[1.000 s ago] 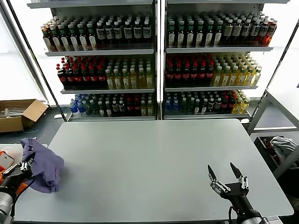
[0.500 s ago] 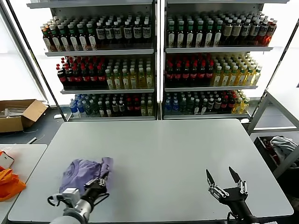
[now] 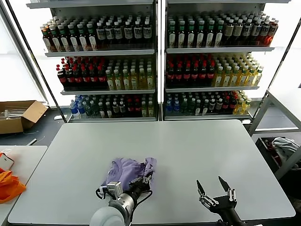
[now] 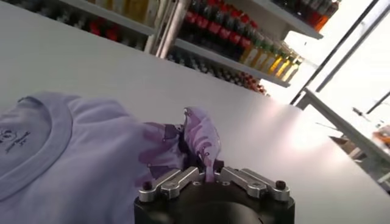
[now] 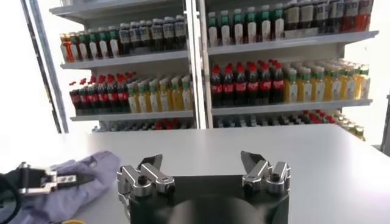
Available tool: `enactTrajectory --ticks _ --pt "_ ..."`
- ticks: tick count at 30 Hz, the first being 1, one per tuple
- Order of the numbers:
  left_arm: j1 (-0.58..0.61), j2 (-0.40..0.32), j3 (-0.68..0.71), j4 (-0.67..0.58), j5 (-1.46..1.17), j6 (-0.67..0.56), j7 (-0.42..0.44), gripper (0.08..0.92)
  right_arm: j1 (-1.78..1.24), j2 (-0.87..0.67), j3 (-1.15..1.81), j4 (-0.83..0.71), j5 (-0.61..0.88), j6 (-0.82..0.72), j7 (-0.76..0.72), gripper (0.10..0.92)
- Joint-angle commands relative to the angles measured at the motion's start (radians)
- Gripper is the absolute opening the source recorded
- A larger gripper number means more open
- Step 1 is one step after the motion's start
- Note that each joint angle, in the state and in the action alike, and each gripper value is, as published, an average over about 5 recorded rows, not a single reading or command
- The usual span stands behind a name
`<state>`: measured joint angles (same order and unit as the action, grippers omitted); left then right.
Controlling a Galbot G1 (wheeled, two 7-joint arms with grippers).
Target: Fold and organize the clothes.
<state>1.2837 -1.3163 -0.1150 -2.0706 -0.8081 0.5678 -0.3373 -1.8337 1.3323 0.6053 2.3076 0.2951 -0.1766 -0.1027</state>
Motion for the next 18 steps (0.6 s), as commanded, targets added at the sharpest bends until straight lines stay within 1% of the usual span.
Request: enactTrajectory --ticks 1,7,12,18 --pt "-0.027 -0.023 0.028 -0.085 -0.316 -0.011 -0.051 0.190 0.106 -0.036 -0.149 -0.057 0.052 -0.120 0.104 0.823" --pt "0.014 0.020 -0.120 -0.176 -0.362 -0.025 -0.022 0.363 0.212 -0.051 -0.229 -0.078 0.173 -0.203 0.194 0.823" --pt "0.047 0.059 -0.231 -0.226 -0.325 -0.029 0.005 0.510 0.278 -0.043 -0.316 -0.111 0.220 -0.240 0.259 0.823" --pt "0.110 0.102 -0.337 -0.232 -0.093 -0.047 0.128 0.684 0.357 0.014 -0.437 -0.222 0.236 -0.258 0.343 0.823"
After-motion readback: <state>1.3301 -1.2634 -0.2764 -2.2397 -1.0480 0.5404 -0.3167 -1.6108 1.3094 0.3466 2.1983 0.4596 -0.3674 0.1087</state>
